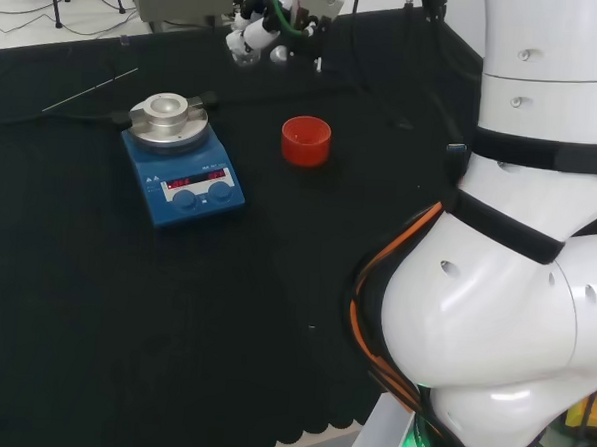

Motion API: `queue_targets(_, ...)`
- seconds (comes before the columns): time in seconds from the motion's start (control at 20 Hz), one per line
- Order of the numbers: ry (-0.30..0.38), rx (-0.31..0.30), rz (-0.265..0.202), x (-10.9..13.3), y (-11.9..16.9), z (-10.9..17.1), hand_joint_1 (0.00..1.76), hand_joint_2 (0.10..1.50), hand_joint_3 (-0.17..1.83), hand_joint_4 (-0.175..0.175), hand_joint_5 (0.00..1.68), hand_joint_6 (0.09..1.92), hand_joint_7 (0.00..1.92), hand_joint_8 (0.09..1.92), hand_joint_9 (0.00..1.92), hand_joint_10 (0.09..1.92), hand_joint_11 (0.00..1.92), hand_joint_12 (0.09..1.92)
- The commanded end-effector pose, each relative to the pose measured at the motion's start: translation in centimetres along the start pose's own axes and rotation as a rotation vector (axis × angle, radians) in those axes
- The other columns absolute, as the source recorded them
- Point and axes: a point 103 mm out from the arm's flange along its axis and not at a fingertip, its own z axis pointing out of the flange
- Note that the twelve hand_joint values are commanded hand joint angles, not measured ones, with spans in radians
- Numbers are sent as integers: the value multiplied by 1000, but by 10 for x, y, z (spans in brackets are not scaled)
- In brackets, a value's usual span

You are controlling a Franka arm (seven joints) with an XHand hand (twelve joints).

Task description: Place the round-bottom flask on the heater.

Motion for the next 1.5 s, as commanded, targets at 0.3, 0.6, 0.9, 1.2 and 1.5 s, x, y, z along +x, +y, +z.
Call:
queue_targets(0.3, 30, 57, -38, 36, 39, 39, 1127, 716, 518, 175, 1310, 546, 710, 566, 859, 491, 496, 1260)
queue_targets(0.6, 52, 62, -66, 54, 45, 45, 1128, 713, 523, 175, 1311, 544, 712, 566, 859, 492, 496, 1260)
queue_targets(0.9, 56, 78, -79, 65, 37, 48, 1128, 710, 527, 175, 1313, 543, 713, 566, 859, 492, 497, 1259)
queue_targets(1.2, 52, 90, -91, 73, 23, 50, 1129, 707, 532, 175, 1315, 541, 713, 566, 858, 492, 496, 1259)
queue_targets(1.5, 50, 106, -109, 84, 12, 56, 1130, 704, 537, 175, 1317, 539, 711, 566, 858, 492, 496, 1259)
